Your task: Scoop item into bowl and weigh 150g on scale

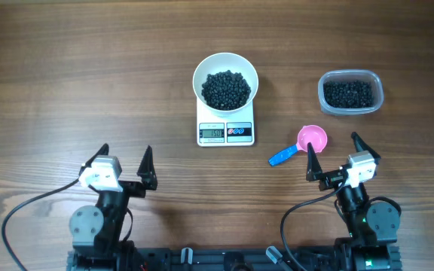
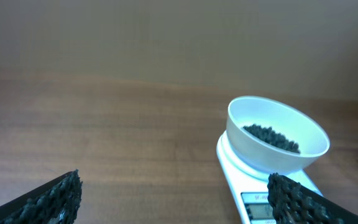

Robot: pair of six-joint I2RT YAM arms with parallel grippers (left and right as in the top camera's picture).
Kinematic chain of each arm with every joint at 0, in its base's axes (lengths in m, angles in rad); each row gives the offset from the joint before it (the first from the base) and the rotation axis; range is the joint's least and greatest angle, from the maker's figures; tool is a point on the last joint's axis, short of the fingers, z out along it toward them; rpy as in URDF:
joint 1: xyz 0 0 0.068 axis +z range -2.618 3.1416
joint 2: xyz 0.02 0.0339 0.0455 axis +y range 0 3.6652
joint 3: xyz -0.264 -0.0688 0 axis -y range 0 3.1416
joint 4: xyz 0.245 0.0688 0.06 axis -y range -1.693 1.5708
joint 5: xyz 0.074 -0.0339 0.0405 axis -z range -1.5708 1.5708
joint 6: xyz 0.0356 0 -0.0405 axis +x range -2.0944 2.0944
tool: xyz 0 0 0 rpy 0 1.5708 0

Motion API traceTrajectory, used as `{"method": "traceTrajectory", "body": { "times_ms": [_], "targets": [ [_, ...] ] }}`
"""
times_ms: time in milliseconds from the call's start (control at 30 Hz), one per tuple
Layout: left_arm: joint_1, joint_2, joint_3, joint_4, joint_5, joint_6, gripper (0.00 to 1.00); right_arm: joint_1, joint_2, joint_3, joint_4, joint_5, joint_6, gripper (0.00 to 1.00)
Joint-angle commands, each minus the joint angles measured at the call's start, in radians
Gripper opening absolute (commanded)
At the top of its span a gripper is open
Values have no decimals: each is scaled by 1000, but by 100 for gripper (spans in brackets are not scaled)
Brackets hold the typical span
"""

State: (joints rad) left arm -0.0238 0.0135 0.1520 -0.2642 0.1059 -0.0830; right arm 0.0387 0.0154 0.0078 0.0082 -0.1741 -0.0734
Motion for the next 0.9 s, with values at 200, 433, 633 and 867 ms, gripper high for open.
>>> {"method": "traceTrajectory", "body": {
  "times_ms": [200, 433, 633, 867],
  "targets": [
    [8, -11, -64, 40, 16, -53, 100, 6, -11, -3, 3, 18, -3, 100],
    [8, -11, -130, 166, 24, -57, 100, 6, -11, -3, 3, 18, -3, 100],
    [7, -11, -134, 173, 20, -56, 100, 6, -11, -3, 3, 18, -3, 100],
    [5, -11, -146, 201, 21, -60, 100, 6, -11, -3, 3, 18, -3, 100]
  ]
}}
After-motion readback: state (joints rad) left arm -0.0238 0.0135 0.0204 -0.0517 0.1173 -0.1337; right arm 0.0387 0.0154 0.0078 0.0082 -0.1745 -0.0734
